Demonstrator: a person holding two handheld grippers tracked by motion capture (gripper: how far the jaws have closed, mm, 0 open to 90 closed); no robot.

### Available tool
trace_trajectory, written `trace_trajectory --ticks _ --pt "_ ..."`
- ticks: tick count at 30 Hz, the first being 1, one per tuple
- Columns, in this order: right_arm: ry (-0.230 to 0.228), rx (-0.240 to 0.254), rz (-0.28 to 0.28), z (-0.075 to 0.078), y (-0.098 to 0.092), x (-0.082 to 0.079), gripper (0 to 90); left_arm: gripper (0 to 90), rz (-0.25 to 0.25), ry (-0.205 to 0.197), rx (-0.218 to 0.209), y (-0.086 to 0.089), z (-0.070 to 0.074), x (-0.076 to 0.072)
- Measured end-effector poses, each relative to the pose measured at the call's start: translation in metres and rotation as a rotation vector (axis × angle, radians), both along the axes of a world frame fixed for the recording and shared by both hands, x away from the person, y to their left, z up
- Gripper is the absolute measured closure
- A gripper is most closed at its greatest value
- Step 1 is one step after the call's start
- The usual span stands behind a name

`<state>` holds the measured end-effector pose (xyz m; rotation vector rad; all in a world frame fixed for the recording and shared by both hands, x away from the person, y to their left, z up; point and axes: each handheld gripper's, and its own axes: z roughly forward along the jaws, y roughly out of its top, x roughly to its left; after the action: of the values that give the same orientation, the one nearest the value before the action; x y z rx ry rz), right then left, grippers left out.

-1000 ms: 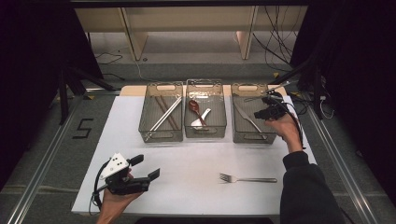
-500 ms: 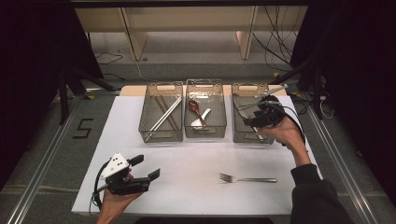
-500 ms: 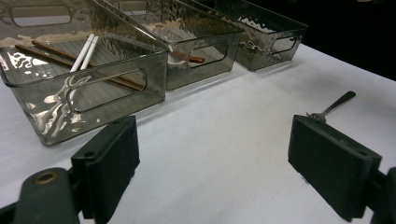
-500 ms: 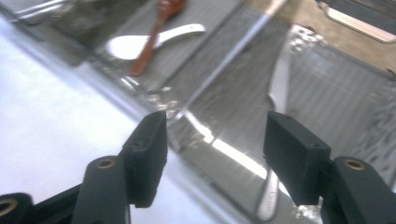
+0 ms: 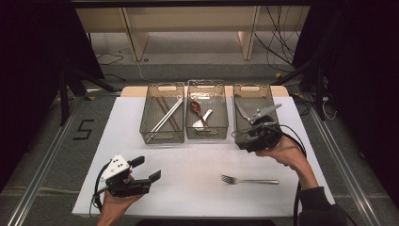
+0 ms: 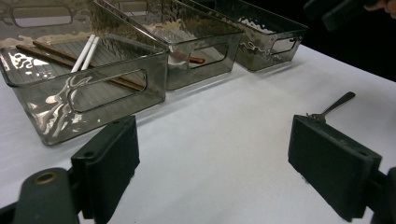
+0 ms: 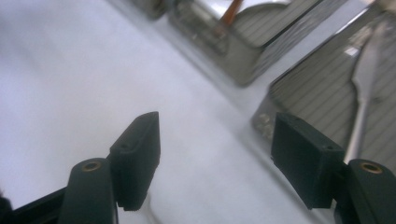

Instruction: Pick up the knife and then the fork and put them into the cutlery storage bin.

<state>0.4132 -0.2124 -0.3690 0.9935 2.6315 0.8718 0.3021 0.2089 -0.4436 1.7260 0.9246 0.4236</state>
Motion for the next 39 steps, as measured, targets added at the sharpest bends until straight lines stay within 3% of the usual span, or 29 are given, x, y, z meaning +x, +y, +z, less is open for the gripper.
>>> trace_trajectory --ticks 7,13,24,35,39 --pt "0.059 -0.025 0.024 -0.019 0.0 -0.019 33.8 15.9 0.0 -0.001 0.002 0.0 0.0 0.0" --pt "0.091 -0.085 0.042 -0.034 -0.002 -0.028 35.1 15.9 -0.002 0.0 0.002 0.0 0.0 0.0" --pt "0.161 -0.174 0.058 -0.057 -0.007 -0.038 38.3 15.9 -0.003 -0.001 0.005 0.0 0.0 0.0" --pt "0.197 -0.259 0.084 -0.07 0.0 -0.042 46.2 15.9 -0.003 -0.002 0.005 0.0 0.0 -0.001" --pt "0.205 -0.31 0.104 -0.076 0.003 -0.044 49.7 15.9 -0.003 -0.002 0.004 0.0 0.0 -0.001"
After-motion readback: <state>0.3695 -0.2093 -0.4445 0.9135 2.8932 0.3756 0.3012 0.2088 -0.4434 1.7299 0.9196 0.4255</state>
